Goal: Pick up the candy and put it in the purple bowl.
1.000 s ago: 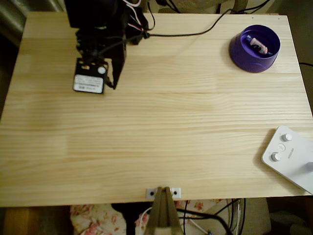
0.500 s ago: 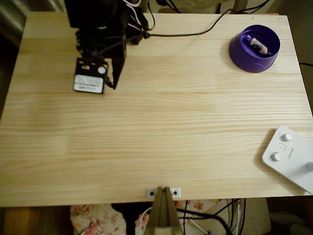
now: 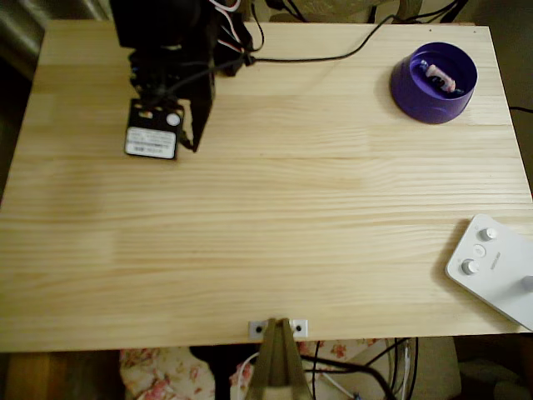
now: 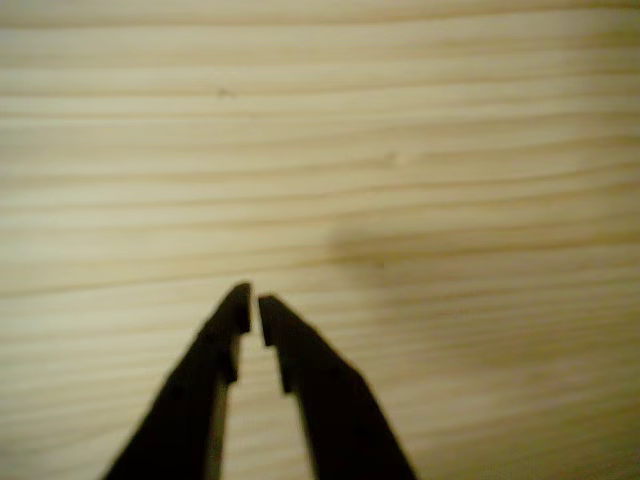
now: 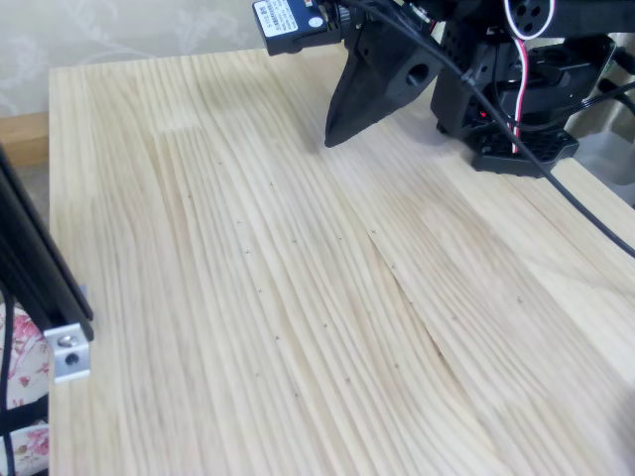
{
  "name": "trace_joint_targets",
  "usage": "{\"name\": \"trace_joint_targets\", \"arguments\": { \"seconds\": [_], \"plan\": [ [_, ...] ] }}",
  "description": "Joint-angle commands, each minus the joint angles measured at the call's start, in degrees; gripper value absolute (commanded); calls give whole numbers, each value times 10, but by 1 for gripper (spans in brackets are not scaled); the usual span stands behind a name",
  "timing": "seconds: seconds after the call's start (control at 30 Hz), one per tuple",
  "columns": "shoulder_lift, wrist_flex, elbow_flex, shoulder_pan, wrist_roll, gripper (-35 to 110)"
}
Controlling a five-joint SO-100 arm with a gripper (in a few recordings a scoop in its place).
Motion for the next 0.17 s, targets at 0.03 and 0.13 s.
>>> {"name": "trace_joint_targets", "arguments": {
  "seconds": [0.03,0.13],
  "plan": [
    [18,5,-7,9,0,-1],
    [18,5,-7,9,0,-1]
  ]
}}
